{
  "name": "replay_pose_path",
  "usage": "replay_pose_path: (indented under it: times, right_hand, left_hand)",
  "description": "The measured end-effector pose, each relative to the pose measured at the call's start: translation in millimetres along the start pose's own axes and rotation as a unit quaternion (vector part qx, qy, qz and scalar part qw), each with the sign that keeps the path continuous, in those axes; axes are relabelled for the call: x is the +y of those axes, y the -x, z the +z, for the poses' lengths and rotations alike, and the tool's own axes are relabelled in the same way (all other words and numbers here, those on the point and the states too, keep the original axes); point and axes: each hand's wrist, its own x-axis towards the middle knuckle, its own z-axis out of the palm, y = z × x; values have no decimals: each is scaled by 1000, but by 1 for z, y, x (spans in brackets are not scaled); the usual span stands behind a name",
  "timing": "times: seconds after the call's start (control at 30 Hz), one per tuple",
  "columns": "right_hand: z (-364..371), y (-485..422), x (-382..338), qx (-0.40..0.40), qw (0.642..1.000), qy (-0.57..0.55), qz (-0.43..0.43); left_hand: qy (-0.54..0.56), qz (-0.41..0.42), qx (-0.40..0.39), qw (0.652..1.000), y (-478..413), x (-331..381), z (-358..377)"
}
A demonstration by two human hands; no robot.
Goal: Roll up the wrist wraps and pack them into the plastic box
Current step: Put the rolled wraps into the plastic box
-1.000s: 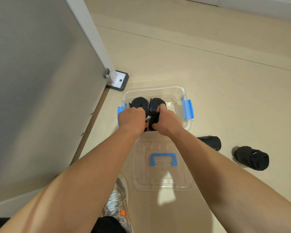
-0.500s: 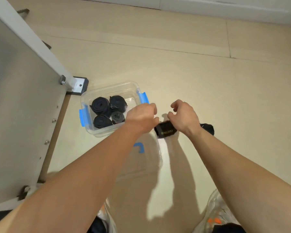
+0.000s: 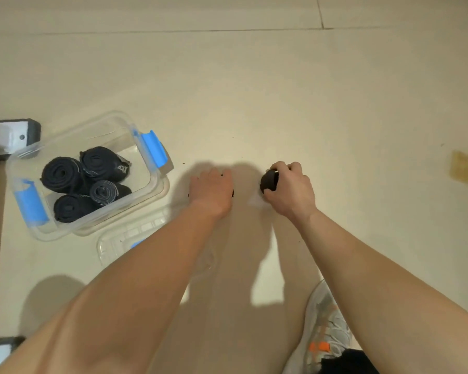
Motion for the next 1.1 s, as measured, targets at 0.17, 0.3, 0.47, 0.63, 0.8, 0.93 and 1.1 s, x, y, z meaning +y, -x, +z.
replay_pose_path:
  times: [0.17, 0.3, 0.47, 0.63, 0.8, 0.93, 1.1]
  right_hand:
    - [-15, 0, -12, -14, 999, -9, -41]
    - [-41, 9, -46, -9, 998, -60, -34]
    - [-71, 34, -118, 30, 990, -84, -106]
    - [-73, 54, -192, 30, 972, -181, -150]
    - [-56, 63, -230, -15, 962, -235, -140]
    - [-37, 57, -237, -41, 960, -249, -124]
    - [-22, 47, -240, -69, 962, -210, -160]
  left_hand:
    - [130, 20, 8, 991, 7, 2, -24]
    - [269, 13, 48, 962, 34, -9, -71]
    - [396, -34, 151, 905, 79, -65, -132]
    - [580, -177, 215, 766, 98, -150, -143]
    - [777, -283, 109, 551, 90, -209, -123]
    - [789, -260, 48, 554, 72, -211, -102]
    - [722, -227, 63, 651, 50, -202, -97]
